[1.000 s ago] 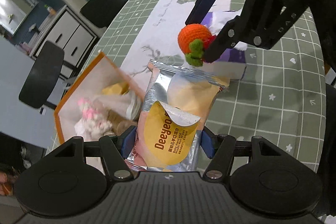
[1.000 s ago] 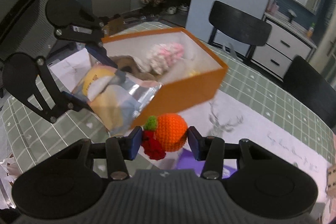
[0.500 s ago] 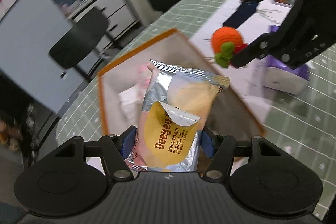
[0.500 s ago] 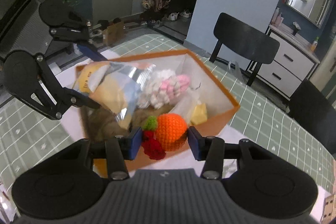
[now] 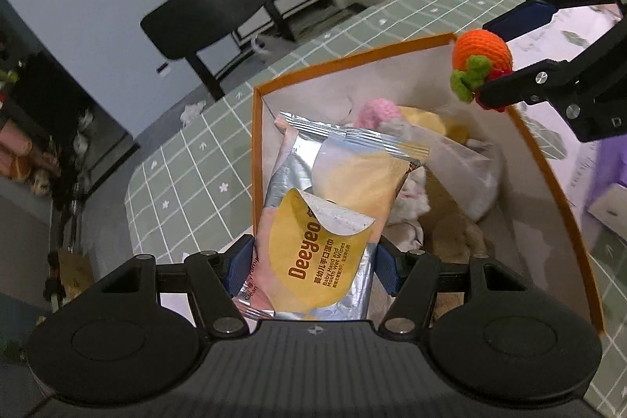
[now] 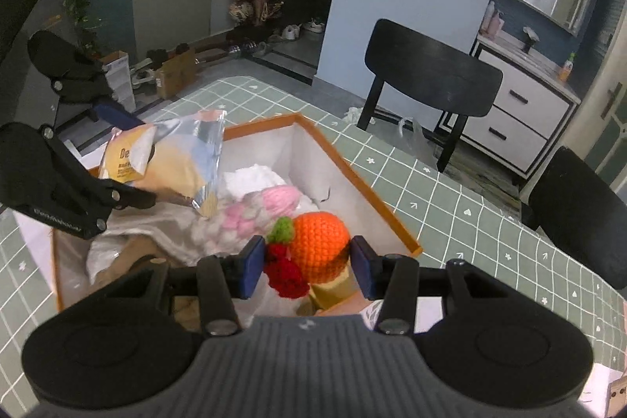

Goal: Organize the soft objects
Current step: 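Carry the snack packet with the left tool while the right tool carries the crocheted fruit toward the box, then lower the snack packet and crocheted fruit into the orange box and open both tools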

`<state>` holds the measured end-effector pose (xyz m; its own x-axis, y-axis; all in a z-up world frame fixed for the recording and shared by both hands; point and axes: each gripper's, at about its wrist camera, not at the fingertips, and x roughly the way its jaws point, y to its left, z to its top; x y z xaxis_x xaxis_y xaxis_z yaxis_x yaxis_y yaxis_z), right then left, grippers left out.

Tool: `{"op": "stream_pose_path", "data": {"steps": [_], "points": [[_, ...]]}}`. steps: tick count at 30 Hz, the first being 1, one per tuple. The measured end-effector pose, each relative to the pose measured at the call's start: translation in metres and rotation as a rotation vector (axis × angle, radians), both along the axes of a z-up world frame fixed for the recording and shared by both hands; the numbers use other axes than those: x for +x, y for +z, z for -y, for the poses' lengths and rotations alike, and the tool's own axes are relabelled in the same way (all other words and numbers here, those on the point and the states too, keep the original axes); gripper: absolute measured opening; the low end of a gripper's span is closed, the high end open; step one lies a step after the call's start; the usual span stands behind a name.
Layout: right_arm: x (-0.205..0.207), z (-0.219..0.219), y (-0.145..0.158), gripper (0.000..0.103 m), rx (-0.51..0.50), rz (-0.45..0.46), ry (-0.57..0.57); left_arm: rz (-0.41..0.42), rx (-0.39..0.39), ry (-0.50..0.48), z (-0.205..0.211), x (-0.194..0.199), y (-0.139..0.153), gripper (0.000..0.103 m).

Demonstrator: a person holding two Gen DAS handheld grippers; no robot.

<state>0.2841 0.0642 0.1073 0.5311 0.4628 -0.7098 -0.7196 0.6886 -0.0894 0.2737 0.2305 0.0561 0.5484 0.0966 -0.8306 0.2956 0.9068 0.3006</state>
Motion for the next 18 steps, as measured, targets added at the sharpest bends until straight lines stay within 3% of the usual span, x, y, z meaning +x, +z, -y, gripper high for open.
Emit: {"op": "stream_pose_path", "data": {"steps": [8, 18], "points": [[0.034, -0.01, -0.024, 0.048, -0.018, -0.03, -0.039, -0.046, -0.042, 0.069, 0.002, 0.019, -0.008, 0.073], [0.057, -0.018, -0.046, 0.048, -0.027, -0.056, -0.07, -0.061, 0.025, 0.042, 0.014, 0.015, -0.02, 0.073]]}}
